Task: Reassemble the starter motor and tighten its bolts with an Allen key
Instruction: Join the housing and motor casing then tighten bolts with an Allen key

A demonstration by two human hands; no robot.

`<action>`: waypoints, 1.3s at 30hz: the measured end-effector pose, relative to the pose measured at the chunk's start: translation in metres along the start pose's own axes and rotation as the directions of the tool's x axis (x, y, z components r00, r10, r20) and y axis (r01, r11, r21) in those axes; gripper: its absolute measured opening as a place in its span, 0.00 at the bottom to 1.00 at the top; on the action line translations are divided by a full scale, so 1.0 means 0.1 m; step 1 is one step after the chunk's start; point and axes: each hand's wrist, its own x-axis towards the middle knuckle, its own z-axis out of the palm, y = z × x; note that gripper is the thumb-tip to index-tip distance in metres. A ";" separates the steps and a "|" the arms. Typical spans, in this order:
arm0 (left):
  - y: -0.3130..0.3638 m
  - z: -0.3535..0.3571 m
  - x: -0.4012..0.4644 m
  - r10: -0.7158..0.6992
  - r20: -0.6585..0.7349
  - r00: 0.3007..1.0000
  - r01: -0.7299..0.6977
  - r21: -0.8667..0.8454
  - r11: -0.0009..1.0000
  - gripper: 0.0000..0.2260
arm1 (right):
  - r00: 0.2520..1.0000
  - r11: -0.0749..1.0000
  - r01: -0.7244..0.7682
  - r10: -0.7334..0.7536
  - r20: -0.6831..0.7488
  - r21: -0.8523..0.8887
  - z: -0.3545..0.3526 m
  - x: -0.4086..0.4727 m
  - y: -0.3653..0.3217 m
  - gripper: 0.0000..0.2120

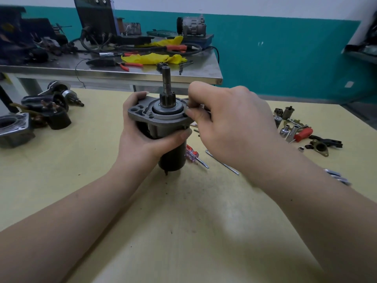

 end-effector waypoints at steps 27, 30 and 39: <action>0.02 0.08 -0.03 -0.063 -0.091 0.994 0.065 0.022 0.998 0.47 | 0.996 0.984 0.048 -0.060 0.065 0.174 -0.04 0.10 0.19 0.05; 0.04 0.13 -0.08 -0.054 -0.128 0.990 0.058 0.026 0.998 0.47 | 0.999 1.000 0.011 -0.011 0.047 0.016 -0.09 0.07 0.08 0.04; 0.01 0.17 -0.11 -0.032 -0.144 0.989 0.039 0.050 0.998 0.48 | 0.998 0.990 -0.032 0.038 -0.041 0.137 -0.15 0.10 0.16 0.03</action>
